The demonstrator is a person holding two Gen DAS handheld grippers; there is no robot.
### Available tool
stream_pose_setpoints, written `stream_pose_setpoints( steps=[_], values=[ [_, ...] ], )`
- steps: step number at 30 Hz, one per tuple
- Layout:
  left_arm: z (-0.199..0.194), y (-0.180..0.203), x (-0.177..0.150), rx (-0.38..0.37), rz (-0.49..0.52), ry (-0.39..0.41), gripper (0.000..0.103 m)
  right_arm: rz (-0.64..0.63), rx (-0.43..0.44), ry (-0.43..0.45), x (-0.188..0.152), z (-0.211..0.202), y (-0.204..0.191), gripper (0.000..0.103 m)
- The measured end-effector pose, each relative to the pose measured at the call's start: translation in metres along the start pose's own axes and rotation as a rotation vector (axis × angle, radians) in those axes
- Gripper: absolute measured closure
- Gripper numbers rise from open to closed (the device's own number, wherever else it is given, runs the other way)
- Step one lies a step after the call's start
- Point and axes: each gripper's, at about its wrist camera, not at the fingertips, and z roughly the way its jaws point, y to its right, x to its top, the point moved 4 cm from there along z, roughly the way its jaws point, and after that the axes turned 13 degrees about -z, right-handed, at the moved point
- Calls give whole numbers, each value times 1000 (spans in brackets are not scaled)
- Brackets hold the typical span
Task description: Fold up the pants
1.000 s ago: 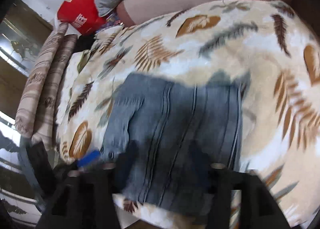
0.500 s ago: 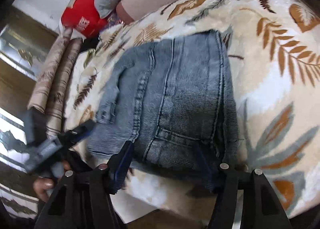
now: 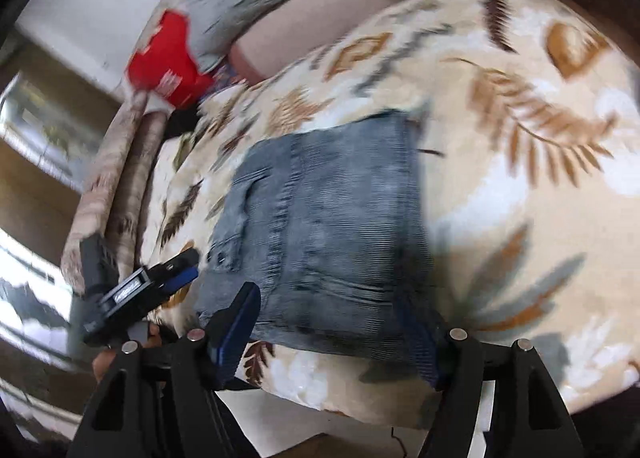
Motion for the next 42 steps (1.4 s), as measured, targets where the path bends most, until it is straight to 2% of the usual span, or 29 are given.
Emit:
stream_pose_setpoints(
  steps=[4,8,12,22,28,36,42],
  values=[
    [11,-3,10,-16,-20,-33,25,84,-17,9,6,-9,27,31],
    [16,0,17,-47,-10,-44,25,111,-10,38,21,-9,32,31],
    [27,3,22,-41,-14,-67,25,110,-8,48,21,-1,27,31],
    [16,12,19,-2,-8,-34,25,111,155,169,8,-5,32,31],
    [19,16,17,38,-38,-35,25,98,175,195,4,-13,34,31],
    [25,27,16,54,-53,-39,25,130,212,218,4,-21,44,31],
    [20,28,19,25,-56,-27,25,140,205,215,1,-21,51,31]
  ],
)
